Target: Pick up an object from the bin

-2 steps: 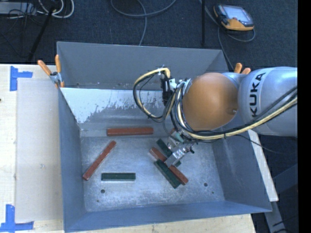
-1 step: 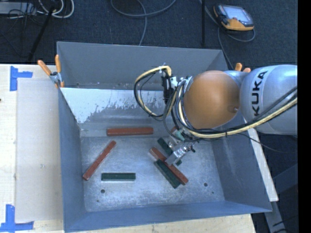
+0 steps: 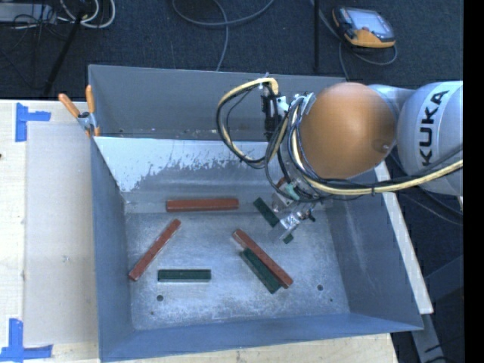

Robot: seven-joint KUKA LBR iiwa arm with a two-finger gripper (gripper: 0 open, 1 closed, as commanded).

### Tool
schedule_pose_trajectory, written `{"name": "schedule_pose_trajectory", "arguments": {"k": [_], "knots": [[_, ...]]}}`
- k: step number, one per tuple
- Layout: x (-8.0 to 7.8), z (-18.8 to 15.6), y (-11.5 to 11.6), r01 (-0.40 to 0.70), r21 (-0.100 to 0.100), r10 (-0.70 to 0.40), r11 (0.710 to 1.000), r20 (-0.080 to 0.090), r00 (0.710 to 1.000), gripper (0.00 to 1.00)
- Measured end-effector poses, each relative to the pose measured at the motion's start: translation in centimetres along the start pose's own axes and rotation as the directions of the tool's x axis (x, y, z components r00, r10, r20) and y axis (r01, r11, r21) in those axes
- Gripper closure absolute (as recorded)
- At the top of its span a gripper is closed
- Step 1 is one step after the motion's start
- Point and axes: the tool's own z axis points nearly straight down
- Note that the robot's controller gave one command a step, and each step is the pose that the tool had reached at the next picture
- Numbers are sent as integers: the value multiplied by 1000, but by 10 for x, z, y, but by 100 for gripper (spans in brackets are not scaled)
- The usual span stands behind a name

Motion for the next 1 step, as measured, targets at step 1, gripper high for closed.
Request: {"name": "schedule_pose_trajectory", "arguments": {"k": [1], "knots": [[-1, -37, -1, -8, -2, 8, 1000, 1, 1000, 100]]}}
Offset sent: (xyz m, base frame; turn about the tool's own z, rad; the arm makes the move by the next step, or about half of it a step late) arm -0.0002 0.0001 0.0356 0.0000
